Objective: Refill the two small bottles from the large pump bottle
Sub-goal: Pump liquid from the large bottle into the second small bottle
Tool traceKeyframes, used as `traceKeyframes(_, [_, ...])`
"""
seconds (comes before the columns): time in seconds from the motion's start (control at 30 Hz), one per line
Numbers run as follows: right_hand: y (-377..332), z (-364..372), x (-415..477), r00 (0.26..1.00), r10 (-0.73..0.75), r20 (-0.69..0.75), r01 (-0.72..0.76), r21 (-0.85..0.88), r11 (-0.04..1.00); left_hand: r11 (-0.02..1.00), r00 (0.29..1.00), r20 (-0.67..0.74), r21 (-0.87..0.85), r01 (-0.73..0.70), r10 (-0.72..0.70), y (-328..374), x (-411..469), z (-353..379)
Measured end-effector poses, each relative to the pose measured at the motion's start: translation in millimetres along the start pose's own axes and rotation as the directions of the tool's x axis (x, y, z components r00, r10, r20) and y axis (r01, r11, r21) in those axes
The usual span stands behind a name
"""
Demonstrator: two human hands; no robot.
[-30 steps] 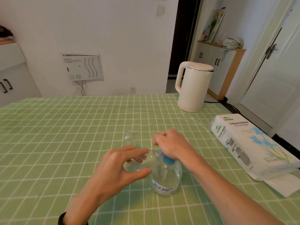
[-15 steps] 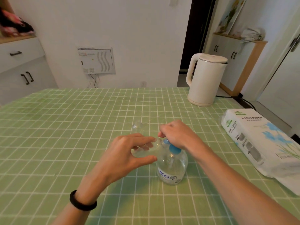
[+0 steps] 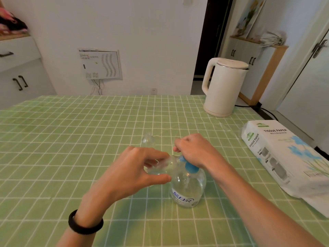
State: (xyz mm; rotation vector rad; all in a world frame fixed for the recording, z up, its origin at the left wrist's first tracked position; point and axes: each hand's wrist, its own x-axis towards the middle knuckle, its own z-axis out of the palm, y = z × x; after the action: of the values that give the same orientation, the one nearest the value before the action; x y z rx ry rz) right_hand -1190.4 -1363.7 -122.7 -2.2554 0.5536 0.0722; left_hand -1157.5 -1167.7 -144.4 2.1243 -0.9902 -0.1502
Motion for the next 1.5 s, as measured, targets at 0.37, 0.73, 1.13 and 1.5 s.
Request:
traceKeyframes(0.37, [3.6, -1.1, 7.2, 0.999, -0.029, -0.041, 0.028, -0.036, 0.999, 1.000, 1.000, -0.012, -0.020, -0.011, 0.010, -0.2, 0.8, -2.2])
traceKeyframes(0.73, [5.3, 1.9, 3.3, 0.999, -0.025, 0.028, 0.025, 0.004, 1.000, 1.000, 1.000, 0.004, 0.016, -0.001, 0.001, 1.3, 0.3, -2.7])
traceKeyframes(1.13, [5.6, -1.8, 6.2, 0.998, 0.031, 0.052, -0.034, 0.042, 0.999, 1.000, 1.000, 0.014, -0.003, -0.008, 0.008, 1.1, 0.9, -2.8])
traceKeyframes(1.5, [3.5, -3.1, 1.0, 0.999, -0.031, -0.016, 0.032, 0.074, 0.997, 1.000, 1.000, -0.006, -0.014, -0.016, 0.016, 1.6, 0.0, -2.8])
